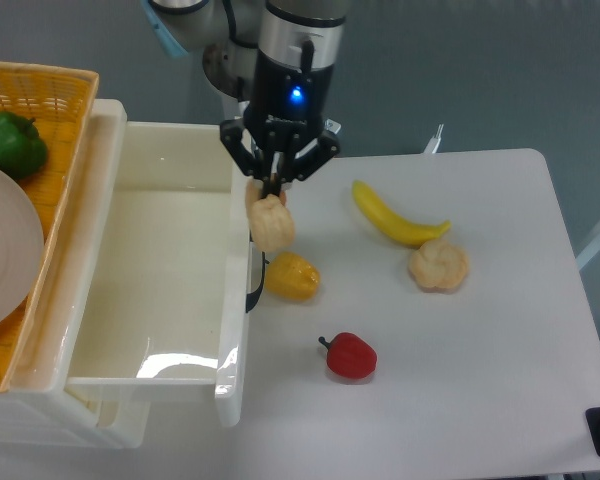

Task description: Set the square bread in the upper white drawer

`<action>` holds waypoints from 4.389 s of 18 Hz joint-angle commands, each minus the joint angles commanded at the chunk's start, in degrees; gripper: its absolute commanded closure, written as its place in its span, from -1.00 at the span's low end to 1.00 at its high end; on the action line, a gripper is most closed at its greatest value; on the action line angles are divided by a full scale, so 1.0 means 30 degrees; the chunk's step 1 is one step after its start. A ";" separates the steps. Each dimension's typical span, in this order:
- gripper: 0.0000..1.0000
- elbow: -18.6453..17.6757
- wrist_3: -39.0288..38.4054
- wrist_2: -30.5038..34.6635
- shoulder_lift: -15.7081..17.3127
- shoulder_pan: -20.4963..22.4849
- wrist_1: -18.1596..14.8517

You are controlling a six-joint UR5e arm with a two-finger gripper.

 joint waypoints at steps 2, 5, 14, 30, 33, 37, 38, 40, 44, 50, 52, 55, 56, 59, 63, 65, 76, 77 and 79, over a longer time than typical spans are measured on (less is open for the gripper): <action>0.50 -0.0320 0.0029 -0.0029 0.0058 -0.0118 0.0000; 0.20 -0.0381 0.0029 0.0000 0.0088 -0.0411 0.0000; -0.02 -0.0410 0.0234 -0.0029 -0.0087 -0.1143 0.0146; -1.00 -0.0381 0.0381 0.0175 -0.0468 -0.1203 0.0381; -1.00 -0.0381 0.0381 0.0205 -0.0497 -0.1203 0.0526; -1.00 -0.0323 0.0351 0.0234 -0.0819 -0.1203 0.0761; -1.00 -0.0265 0.0351 0.0321 -0.0936 -0.1203 0.0762; -1.00 -0.0264 0.0322 0.0351 -0.1199 -0.1203 0.0936; -1.00 -0.0381 0.0292 0.0352 -0.1406 -0.1203 0.1699; -1.00 -0.0382 0.0351 0.0352 -0.1435 -0.1203 0.1845; -1.00 -0.0410 0.0322 0.0352 -0.1465 -0.1203 0.1816; -1.00 -0.0440 0.0351 0.0381 -0.1581 -0.1203 0.1846; -1.00 -0.0469 0.0351 0.0352 -0.1582 -0.1203 0.1875; -1.00 -0.0527 0.0351 0.0643 -0.1728 -0.1203 0.1963; -1.00 -0.0498 0.0468 0.0966 -0.1787 -0.1115 0.2254; -1.00 -0.0498 0.0673 0.1025 -0.1962 -0.0969 0.2431; -1.00 -0.0528 0.0703 0.1055 -0.2197 -0.0939 0.2432; -1.00 -0.0499 0.0703 0.1055 -0.2226 -0.0939 0.2461; -1.00 -0.0498 0.0732 0.1055 -0.2226 -0.0881 0.2461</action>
